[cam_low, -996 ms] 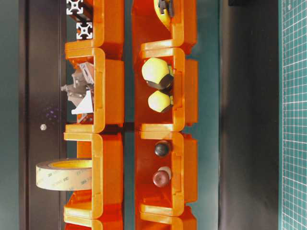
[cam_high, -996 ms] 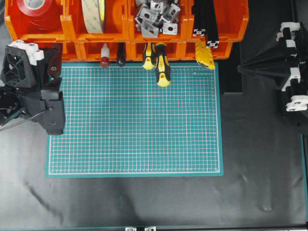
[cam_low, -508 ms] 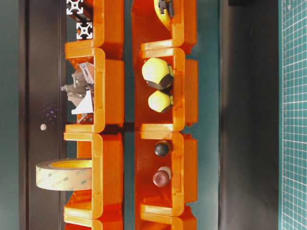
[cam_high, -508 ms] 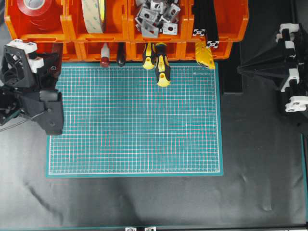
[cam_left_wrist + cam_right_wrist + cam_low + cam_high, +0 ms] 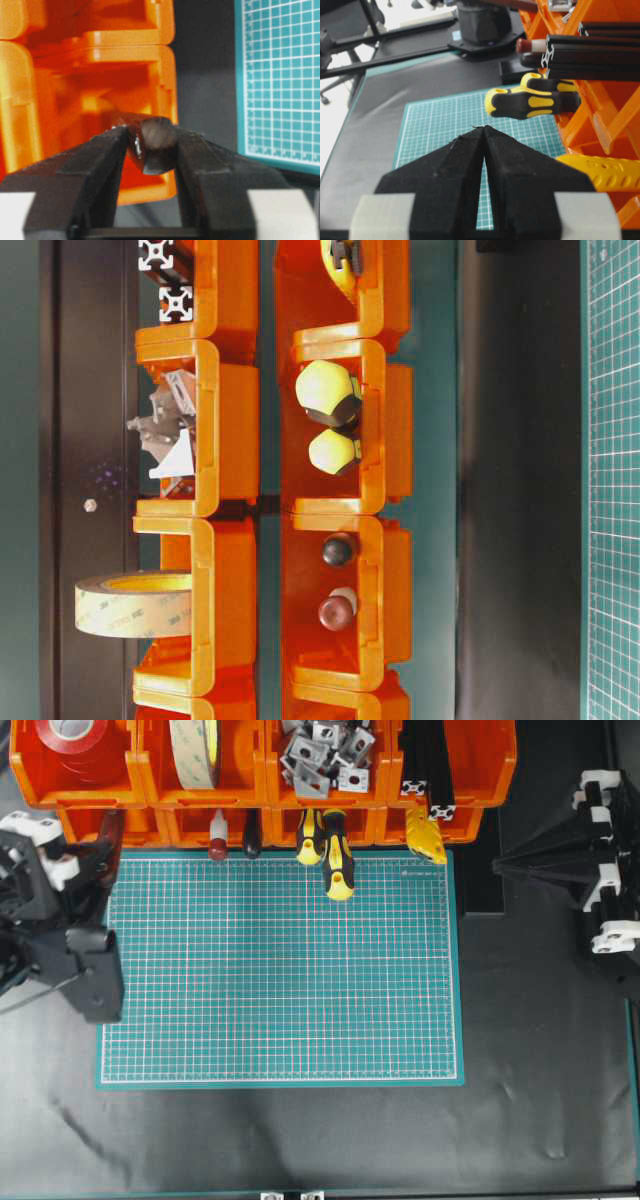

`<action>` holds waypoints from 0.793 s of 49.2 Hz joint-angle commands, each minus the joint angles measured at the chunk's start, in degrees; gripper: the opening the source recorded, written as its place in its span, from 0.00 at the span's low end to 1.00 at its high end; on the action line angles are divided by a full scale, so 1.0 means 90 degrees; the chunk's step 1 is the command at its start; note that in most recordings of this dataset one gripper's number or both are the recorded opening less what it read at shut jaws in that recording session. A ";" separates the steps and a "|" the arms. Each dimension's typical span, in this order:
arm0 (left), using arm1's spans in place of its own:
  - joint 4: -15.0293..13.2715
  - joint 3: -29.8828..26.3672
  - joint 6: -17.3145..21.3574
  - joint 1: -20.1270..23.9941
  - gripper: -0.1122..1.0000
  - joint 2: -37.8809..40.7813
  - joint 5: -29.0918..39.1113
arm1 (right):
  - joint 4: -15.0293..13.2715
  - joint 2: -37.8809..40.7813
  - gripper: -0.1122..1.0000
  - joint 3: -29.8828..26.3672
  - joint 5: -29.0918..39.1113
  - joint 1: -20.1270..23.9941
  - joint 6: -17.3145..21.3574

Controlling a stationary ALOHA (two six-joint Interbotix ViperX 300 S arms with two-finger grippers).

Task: Pick scraper from container rack with left arm.
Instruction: 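Lift the scraper up out of the rack with the left gripper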

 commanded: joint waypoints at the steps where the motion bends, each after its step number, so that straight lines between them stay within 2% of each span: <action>1: 0.0029 -0.0420 0.0020 -0.0361 0.35 -0.0078 0.0371 | 0.0010 0.0029 0.09 -0.0068 -0.0107 -0.0010 -0.0020; 9: 0.0020 -0.0850 0.0449 -0.0830 0.29 -0.0176 0.0732 | 0.0000 -0.0068 0.09 -0.0049 -0.0117 -0.0010 -0.0039; 21: 0.0029 -0.1563 0.1182 -0.1396 0.29 -0.0371 0.1416 | 0.0000 -0.0156 0.09 -0.0039 -0.0117 -0.0010 -0.0039; 34: 0.0020 -0.2412 0.1943 -0.2080 0.29 -0.0205 0.1465 | 0.0000 -0.0273 0.09 -0.0068 -0.0088 -0.0010 0.0020; 39: 0.0029 -0.2764 0.2158 -0.2119 0.29 0.0166 0.1348 | 0.0000 -0.0322 0.09 -0.0078 -0.0068 -0.0010 0.0029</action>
